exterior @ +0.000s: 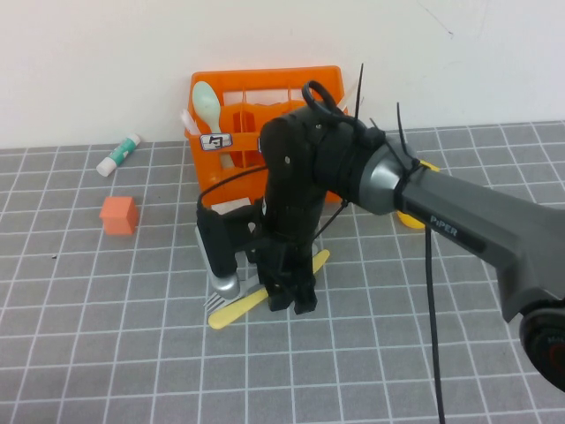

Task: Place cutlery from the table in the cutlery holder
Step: Pick up the knife

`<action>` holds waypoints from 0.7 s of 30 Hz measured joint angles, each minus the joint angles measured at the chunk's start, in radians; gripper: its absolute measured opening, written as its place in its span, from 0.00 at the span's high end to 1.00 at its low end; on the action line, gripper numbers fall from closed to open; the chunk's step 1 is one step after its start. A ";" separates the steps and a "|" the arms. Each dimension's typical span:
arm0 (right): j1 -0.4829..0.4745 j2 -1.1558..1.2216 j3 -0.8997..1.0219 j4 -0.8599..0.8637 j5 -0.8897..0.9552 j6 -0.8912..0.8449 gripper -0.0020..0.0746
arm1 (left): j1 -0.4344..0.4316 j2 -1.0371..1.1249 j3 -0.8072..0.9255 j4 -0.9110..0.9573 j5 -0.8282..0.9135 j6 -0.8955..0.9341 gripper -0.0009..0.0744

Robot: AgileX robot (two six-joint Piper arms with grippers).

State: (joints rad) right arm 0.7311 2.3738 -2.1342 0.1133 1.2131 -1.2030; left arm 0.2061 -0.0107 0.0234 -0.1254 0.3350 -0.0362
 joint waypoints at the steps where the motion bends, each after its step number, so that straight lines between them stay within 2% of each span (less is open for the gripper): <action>1: 0.000 0.005 -0.001 0.000 0.000 0.000 0.55 | 0.000 0.000 0.000 0.000 0.000 0.000 0.99; 21: 0.000 0.015 -0.001 0.065 0.005 0.002 0.57 | 0.000 0.000 0.000 -0.019 0.000 0.000 0.99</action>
State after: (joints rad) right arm 0.7311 2.3887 -2.1349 0.1781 1.2178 -1.2009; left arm 0.2061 -0.0107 0.0234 -0.1448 0.3350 -0.0362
